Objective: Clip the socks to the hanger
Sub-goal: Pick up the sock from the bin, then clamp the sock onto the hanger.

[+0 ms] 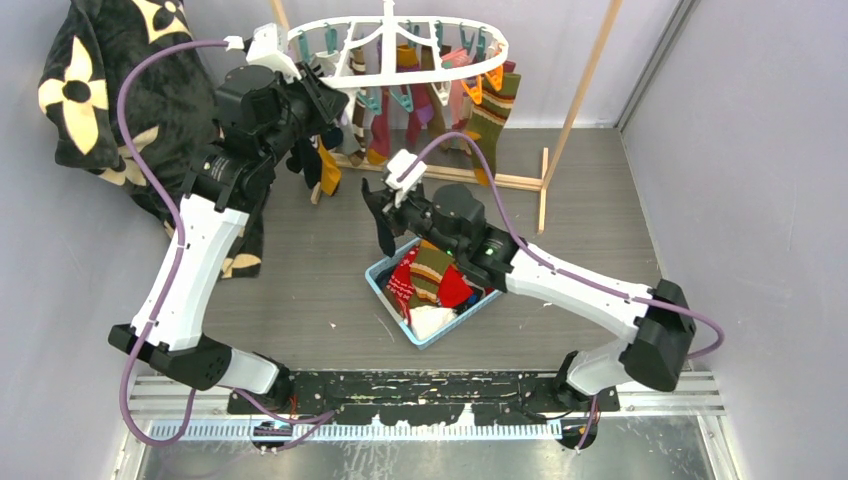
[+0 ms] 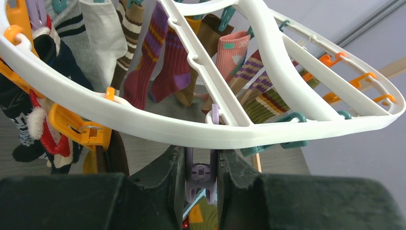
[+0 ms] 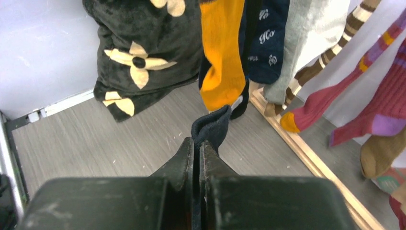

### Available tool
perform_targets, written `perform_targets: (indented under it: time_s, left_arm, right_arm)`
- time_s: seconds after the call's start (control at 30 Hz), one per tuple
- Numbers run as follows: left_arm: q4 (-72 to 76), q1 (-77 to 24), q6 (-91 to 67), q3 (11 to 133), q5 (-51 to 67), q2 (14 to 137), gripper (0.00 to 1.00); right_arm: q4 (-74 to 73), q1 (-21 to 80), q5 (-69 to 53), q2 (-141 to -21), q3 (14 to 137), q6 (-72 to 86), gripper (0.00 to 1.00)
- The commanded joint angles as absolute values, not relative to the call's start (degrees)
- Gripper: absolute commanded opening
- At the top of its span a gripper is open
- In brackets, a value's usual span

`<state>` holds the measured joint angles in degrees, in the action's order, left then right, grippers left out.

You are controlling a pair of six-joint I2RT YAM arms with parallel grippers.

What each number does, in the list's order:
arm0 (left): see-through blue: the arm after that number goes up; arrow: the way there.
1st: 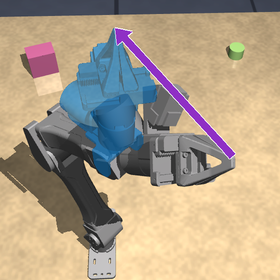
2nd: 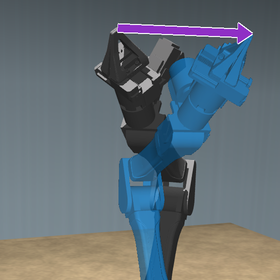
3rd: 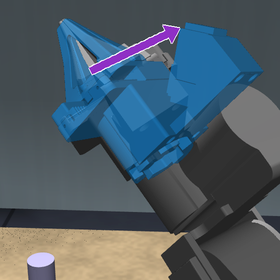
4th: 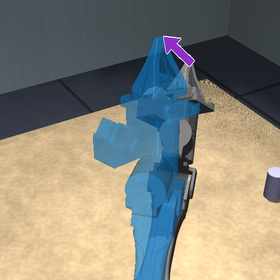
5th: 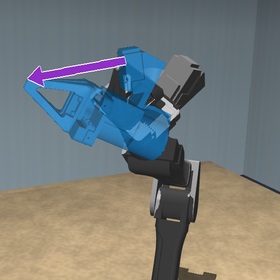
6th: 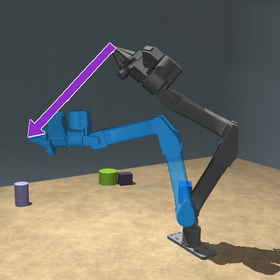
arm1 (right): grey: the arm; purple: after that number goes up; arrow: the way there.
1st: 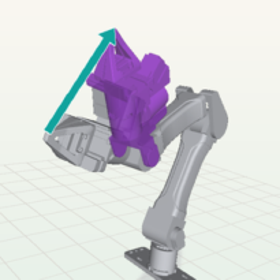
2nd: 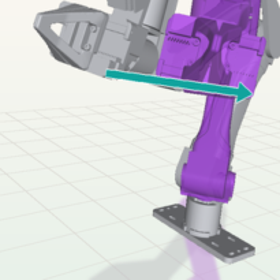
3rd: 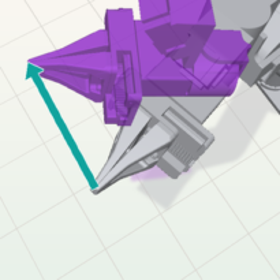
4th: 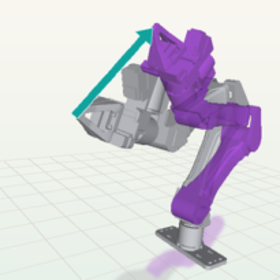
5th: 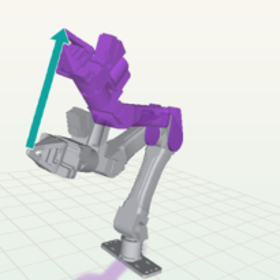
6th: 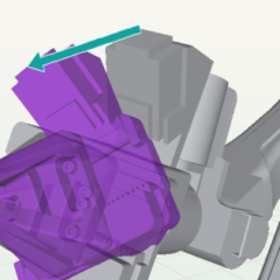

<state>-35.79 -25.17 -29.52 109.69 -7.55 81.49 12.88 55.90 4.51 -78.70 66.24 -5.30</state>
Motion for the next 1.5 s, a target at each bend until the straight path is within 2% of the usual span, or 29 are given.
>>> perform_targets:
  time_s: [0.0, 0.47, 0.87, 1.47]
  left_arm:
    - [-33.8, -25.6, -28.8, 109.0, -8.7, 79.0, 0.05]
    - [-31.9, -27.2, -27.9, 107.9, -14.1, 79.3, 0.03]
    - [-31.6, -29.3, -25.5, 108.2, -18.6, 79.8, 0.03]
    - [-31.5, -30.3, -25.2, 108.2, -19.2, 80.1, 0.03]
  right_arm:
    - [18.4, 55.7, 3.5, -82.4, 74.5, -8.2, 0.01]
    - [23.5, 55.7, 10.5, -88.5, 82.6, -16.1, 0.01]
    - [23.0, 55.6, 10.2, -90.5, 86.8, -18.3, 0.01]
    - [22.0, 55.5, 9.2, -91.6, 89.2, -19.4, 0.01]
